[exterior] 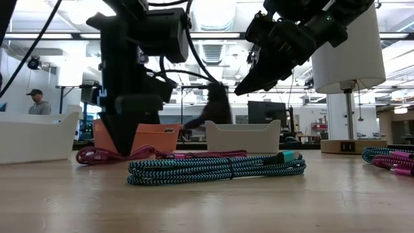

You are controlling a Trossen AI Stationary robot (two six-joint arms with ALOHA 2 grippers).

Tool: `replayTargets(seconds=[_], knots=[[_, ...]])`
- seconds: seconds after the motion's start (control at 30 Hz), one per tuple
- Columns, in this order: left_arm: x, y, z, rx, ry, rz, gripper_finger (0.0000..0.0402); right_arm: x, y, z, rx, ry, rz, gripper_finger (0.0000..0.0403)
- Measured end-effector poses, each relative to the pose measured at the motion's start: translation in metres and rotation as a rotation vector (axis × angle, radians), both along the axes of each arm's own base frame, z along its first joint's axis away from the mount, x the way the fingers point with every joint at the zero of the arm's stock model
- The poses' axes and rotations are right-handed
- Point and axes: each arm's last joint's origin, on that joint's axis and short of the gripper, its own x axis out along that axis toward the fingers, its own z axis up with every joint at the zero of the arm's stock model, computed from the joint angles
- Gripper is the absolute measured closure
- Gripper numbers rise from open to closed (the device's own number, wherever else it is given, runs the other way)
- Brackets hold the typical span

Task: Pick & Place USB Port
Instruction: Put the top left pink USB cable into the orange bin

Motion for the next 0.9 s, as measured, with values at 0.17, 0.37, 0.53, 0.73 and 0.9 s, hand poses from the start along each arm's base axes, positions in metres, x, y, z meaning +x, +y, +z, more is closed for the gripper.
replayTargets(seconds=[0.17, 0.37, 0.53, 0.73, 0.9], knots=[[0.002, 0.000, -0.004, 0.009, 0.007, -0.012, 0.0310, 0.000, 0.000, 0.000, 0.000, 0.000, 0.000, 0.0337], [0.004, 0.003, 0.001, -0.027, -0.035, 0.036, 0.0310, 0.000, 0.000, 0.000, 0.000, 0.000, 0.000, 0.0343], [0.002, 0.007, 0.003, -0.104, -0.041, 0.111, 0.0309, 0.000, 0.000, 0.000, 0.000, -0.001, 0.000, 0.0343], [-0.003, 0.013, -0.011, -0.113, -0.037, 0.114, 0.0309, 0.000, 0.000, 0.000, 0.000, -0.001, 0.000, 0.0343], [-0.002, 0.014, -0.010, -0.105, -0.038, 0.060, 0.0322, 0.000, 0.000, 0.000, 0.000, -0.001, 0.000, 0.0342]])
